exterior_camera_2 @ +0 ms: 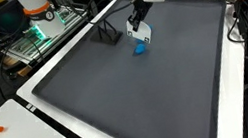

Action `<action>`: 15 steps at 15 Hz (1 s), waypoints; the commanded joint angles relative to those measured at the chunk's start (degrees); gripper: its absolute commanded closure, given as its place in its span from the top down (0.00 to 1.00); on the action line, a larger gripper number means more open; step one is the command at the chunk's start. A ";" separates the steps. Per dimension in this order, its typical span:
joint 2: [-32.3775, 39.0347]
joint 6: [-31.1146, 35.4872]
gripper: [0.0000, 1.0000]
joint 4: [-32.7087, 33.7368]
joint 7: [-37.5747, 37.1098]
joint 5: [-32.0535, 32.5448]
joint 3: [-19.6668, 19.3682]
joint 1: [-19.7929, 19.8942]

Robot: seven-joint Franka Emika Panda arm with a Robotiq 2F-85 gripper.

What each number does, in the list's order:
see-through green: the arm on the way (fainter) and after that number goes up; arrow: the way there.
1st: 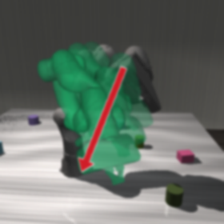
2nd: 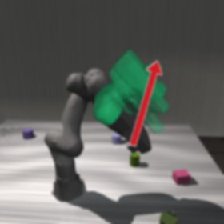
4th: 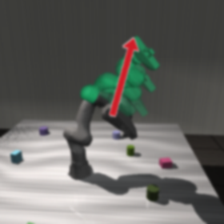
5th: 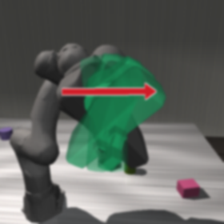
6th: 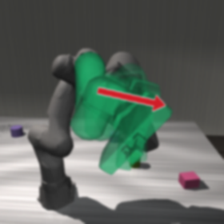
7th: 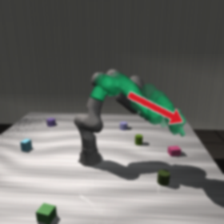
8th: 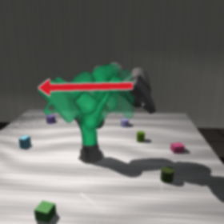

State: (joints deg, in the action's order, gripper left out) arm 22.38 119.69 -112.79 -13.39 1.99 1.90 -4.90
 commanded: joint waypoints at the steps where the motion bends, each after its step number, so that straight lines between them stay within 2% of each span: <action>1: -5.12 1.11 0.01 -4.32 -7.60 2.09 -1.91 -1.71; 6: -12.10 0.83 0.01 -9.69 -14.38 -3.70 -1.47 -0.29; 10: -18.16 2.29 0.01 -15.53 -15.84 -11.66 -1.36 1.25; 15: -23.80 6.73 0.01 -23.22 -16.30 -18.04 -1.29 2.52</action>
State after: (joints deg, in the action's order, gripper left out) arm 3.24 122.47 -129.45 -29.28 -12.01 0.60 -3.08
